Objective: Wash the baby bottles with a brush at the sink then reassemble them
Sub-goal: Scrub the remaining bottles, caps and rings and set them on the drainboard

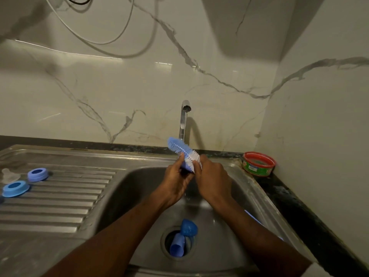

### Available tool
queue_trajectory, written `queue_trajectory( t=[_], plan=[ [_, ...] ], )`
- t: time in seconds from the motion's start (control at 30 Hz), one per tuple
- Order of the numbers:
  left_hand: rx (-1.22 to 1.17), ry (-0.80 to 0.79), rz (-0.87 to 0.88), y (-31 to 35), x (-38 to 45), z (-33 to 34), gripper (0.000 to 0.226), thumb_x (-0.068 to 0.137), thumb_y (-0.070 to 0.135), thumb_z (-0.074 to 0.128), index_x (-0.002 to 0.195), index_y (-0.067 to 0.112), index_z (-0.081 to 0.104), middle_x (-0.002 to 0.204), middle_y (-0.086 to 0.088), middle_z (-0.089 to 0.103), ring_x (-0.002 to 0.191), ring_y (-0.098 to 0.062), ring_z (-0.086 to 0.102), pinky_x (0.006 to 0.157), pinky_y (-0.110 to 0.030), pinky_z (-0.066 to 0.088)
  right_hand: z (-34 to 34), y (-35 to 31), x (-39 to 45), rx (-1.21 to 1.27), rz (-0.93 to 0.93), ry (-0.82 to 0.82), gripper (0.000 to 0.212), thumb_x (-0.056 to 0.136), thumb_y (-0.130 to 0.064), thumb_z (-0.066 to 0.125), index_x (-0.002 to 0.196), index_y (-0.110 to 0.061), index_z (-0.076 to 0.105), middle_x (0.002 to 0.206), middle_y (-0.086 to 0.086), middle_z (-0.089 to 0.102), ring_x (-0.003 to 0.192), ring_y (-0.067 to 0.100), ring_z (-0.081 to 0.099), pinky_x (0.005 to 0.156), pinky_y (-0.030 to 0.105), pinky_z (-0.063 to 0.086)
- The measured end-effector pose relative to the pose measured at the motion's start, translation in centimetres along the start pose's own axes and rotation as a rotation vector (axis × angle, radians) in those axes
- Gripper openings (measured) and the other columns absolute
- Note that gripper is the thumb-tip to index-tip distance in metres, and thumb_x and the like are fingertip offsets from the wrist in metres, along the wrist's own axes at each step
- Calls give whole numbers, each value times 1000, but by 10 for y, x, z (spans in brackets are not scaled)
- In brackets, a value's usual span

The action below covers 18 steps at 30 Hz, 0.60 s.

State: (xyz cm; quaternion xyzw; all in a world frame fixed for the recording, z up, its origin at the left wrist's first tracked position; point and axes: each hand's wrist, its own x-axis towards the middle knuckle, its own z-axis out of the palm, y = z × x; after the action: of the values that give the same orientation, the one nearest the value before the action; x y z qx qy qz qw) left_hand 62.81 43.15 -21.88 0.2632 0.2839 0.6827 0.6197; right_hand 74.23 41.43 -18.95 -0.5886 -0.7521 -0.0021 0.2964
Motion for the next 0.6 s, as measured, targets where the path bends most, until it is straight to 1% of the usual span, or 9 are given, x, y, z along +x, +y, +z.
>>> queue_trajectory(
  t=[0.07,0.17,0.2,0.27,0.3,0.37,0.43,0.5,0.6],
  plan=[
    [61,-22,35,-1,2,-4,48,99,32,54,133,-2,56,124,-23,68,115,-31,68,92,-34,59,0,4,1,22,38,-12,42,105,-50,42,134,-23,53,120,3,67,98,20,64,72,28,43],
    [152,-35,122,-2,3,-6,41,100,26,54,131,-2,58,118,-20,71,107,-26,71,83,-28,60,-4,17,4,29,76,-14,40,106,-49,38,129,-23,57,115,3,70,100,22,65,74,31,42],
    [165,-13,156,0,3,-6,40,99,26,58,128,-1,60,115,-19,73,105,-26,72,82,-29,60,-4,20,3,30,70,-12,40,106,-50,38,128,-23,58,114,3,71,100,22,65,77,33,47],
    [211,47,220,3,4,-7,47,90,32,67,123,-1,63,112,-19,74,105,-28,73,87,-33,60,-2,23,-2,34,31,-18,40,105,-51,38,128,-24,58,114,2,71,100,22,66,83,36,53],
    [245,76,245,4,4,-9,52,84,36,70,121,0,65,111,-18,74,104,-29,73,87,-34,60,-1,22,-4,37,14,-29,41,105,-51,39,130,-24,57,116,2,70,101,21,66,84,36,53],
    [301,134,267,5,2,-10,53,77,40,74,116,5,67,108,-15,75,100,-25,74,82,-32,60,0,19,-7,30,6,-46,43,106,-48,40,136,-22,54,122,2,68,106,20,65,84,31,50],
    [314,177,270,2,1,-12,44,81,36,74,115,9,68,107,-12,76,94,-21,76,73,-28,61,1,18,-6,17,14,-36,44,106,-48,40,139,-21,52,125,3,67,108,20,64,86,31,50],
    [287,201,231,1,1,-12,32,92,29,68,117,9,67,107,-11,75,93,-21,76,68,-26,61,2,17,-4,5,27,-21,43,106,-47,41,138,-21,51,126,3,67,108,20,64,86,31,51],
    [197,226,124,1,4,-12,31,103,23,56,127,3,61,111,-17,72,98,-28,73,68,-30,61,4,13,-5,-11,19,-30,41,107,-46,41,139,-22,50,125,2,67,106,19,64,83,29,49]
  ],
)
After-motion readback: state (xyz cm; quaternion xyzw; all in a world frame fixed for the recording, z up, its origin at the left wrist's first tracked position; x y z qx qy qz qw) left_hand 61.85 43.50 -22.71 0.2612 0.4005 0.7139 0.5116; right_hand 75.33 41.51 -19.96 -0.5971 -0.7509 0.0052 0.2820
